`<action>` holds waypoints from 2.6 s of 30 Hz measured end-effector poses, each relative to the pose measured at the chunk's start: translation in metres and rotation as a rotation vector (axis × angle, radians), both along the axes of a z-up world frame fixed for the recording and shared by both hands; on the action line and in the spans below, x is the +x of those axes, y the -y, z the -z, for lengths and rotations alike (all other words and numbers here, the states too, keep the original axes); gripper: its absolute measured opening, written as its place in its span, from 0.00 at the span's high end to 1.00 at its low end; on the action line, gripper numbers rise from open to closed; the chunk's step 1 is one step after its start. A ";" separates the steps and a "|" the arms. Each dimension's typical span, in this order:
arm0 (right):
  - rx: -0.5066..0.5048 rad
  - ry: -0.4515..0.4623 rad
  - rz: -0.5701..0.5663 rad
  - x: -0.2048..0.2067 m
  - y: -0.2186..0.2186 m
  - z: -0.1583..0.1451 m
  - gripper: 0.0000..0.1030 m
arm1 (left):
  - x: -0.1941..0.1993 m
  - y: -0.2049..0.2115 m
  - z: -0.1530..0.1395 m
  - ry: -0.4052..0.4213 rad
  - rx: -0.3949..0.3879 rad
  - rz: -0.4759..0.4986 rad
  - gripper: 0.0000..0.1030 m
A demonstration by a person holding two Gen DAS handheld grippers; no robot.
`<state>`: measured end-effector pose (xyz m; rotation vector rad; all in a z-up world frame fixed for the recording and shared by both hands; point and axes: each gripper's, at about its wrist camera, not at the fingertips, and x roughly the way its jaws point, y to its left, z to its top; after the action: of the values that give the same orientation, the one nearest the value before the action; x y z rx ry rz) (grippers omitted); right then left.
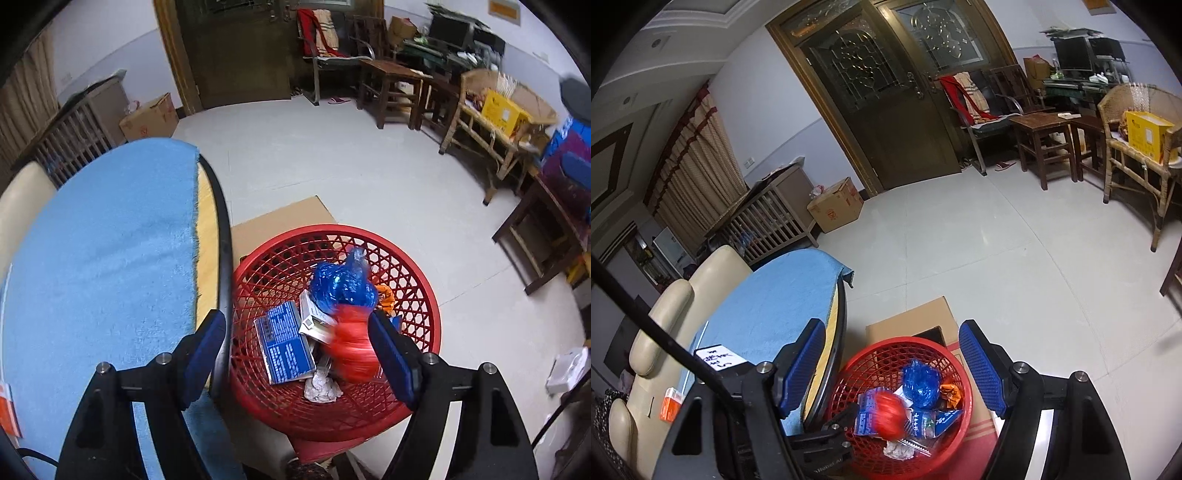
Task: Collect trash
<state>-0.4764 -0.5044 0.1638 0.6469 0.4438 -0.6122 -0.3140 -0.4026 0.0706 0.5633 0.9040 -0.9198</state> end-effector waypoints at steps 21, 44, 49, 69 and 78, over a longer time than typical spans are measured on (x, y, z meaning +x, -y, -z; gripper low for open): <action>-0.075 -0.137 -0.080 0.028 -0.101 0.018 0.17 | 0.030 -0.143 -0.041 0.090 -0.152 -0.246 0.18; -0.148 -0.280 -0.033 0.024 -0.158 0.060 0.07 | 0.027 -0.215 -0.029 0.059 -0.218 -0.351 0.16; -0.149 -0.281 -0.035 0.025 -0.160 0.060 0.07 | 0.025 -0.214 -0.027 0.072 -0.202 -0.341 0.16; -0.158 -0.284 -0.045 0.028 -0.162 0.059 0.07 | 0.014 -0.211 -0.036 0.109 -0.209 -0.303 0.15; -0.160 -0.284 -0.046 0.028 -0.162 0.058 0.07 | 0.013 -0.210 -0.038 0.107 -0.215 -0.302 0.15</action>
<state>-0.4485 -0.3421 0.1060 0.3975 0.6652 -0.6911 -0.3009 -0.1921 0.1082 0.2784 0.7577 -0.6945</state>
